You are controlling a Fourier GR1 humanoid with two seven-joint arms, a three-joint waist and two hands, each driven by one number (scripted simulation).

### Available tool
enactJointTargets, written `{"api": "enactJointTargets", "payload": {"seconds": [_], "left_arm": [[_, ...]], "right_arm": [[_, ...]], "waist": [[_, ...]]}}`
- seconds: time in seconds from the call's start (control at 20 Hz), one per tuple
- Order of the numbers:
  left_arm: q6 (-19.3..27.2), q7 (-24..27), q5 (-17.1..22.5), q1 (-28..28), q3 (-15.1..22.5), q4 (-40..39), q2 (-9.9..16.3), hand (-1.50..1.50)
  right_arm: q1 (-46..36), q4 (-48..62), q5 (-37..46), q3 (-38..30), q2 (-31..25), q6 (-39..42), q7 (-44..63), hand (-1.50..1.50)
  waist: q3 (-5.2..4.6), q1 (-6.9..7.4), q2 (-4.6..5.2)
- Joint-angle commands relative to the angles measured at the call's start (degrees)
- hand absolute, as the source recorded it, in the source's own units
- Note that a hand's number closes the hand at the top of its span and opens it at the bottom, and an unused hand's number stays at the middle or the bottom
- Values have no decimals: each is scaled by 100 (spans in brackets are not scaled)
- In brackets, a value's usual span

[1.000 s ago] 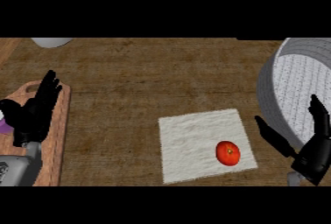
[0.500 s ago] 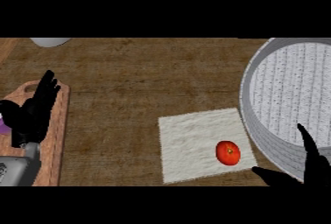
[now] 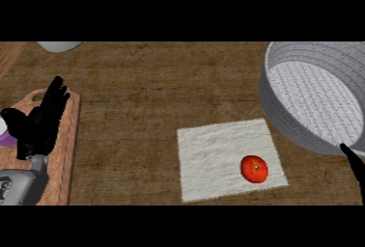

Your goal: Pick the tomato from the placemat and place it in the basket

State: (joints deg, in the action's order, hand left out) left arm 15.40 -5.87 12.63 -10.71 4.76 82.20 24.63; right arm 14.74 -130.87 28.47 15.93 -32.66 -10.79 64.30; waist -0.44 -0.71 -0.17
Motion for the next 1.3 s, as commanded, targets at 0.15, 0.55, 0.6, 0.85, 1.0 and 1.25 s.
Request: {"api": "enactJointTargets", "payload": {"seconds": [0.15,0.55,0.6,0.85,1.0,1.25], "left_arm": [[-144,153,-112,230,-64,108,-101,0],[-321,28,-192,16,-326,-36,-118,0],[-89,35,-447,-26,-18,-116,-485,0],[-156,-629,-481,-125,-222,441,-372,0],[-237,-367,-523,-175,-332,145,-517,0],[-486,-131,-733,-30,-472,93,-615,0]], "right_arm": [[-399,-379,830,259,638,124,1231,-150],[-162,895,1299,524,1499,-204,-70,-150],[-410,527,1750,854,1765,-31,527,-150],[-47,1132,2341,931,2110,-552,-422,-150],[67,1501,2755,1147,2408,-811,-626,-150],[72,1615,2649,820,2469,-747,-862,-150]], "waist": [[38,78,12],[45,64,16],[41,58,15],[45,59,10],[44,52,13],[44,55,13]]}}
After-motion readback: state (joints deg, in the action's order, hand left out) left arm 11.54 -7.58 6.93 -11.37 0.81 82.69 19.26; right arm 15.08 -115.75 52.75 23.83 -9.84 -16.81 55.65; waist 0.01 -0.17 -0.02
